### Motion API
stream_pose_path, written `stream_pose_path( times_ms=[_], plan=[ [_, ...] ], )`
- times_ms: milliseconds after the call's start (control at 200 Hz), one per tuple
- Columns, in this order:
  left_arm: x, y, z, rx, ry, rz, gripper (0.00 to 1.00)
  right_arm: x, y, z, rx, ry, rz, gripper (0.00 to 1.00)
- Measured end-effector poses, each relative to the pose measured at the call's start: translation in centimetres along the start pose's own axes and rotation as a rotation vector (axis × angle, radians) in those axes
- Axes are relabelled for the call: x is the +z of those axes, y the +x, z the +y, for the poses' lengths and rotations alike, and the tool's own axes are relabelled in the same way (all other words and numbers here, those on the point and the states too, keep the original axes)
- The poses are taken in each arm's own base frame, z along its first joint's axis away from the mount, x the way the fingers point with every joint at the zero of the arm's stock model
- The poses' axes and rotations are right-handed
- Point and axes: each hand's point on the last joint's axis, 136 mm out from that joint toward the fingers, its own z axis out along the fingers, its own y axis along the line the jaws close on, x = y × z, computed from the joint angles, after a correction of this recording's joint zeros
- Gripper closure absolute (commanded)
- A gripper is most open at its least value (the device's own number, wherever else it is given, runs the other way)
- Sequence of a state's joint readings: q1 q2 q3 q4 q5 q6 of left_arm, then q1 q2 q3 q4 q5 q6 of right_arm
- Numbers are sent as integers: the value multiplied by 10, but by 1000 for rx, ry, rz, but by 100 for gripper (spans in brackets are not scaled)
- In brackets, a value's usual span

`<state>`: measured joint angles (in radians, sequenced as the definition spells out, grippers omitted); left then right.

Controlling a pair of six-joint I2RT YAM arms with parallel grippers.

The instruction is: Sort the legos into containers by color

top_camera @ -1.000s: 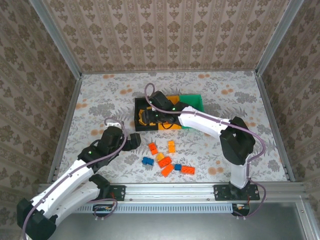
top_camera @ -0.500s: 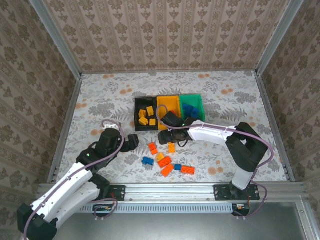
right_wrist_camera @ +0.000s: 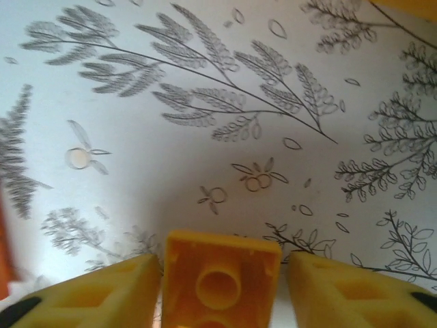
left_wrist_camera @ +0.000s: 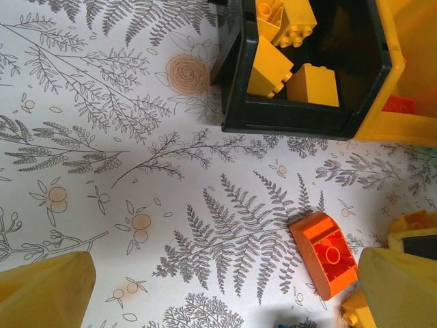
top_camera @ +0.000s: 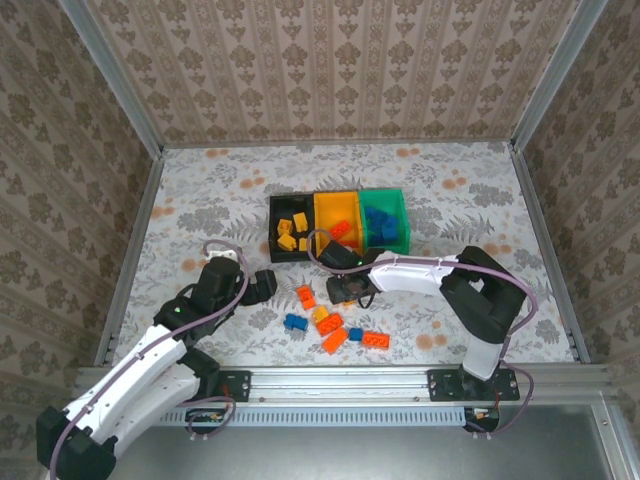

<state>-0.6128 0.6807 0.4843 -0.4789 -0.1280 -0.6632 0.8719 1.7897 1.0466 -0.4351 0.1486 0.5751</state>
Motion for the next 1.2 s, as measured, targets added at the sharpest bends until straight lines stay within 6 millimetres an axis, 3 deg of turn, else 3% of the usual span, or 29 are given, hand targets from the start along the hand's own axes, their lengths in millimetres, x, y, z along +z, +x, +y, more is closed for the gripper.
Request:
stream_pose_path(
  times_ms=[115, 270, 415, 495, 645, 745, 880, 1055, 1200],
  plan=[
    [0, 0, 0, -1, -1, 0, 0, 1, 0, -5, -6, 28, -7, 66],
    [0, -1, 1, -6, -2, -1, 0, -4, -1, -6, -10, 24, -22, 73],
    [0, 0, 1, -16, -1, 1, 0, -28, -12, -3, -29, -15, -85, 73],
    [0, 0, 1, -22, 0, 2, 0, -50, -31, 6, -44, -56, -151, 73],
    [0, 0, 1, -28, 4, 6, 0, -92, -91, 40, -58, -153, -293, 73],
    [0, 2, -1, -31, 13, 13, 0, -104, -129, 62, -59, -204, -359, 72],
    [0, 4, -4, -32, 31, 26, 0, -87, -166, 76, -41, -222, -373, 71],
    [3, 9, -7, -34, 43, 59, 0, -50, -194, 80, -16, -199, -358, 68],
    [7, 14, -6, -41, 37, 88, 0, -31, -209, 81, 6, -190, -358, 55]
  ],
)
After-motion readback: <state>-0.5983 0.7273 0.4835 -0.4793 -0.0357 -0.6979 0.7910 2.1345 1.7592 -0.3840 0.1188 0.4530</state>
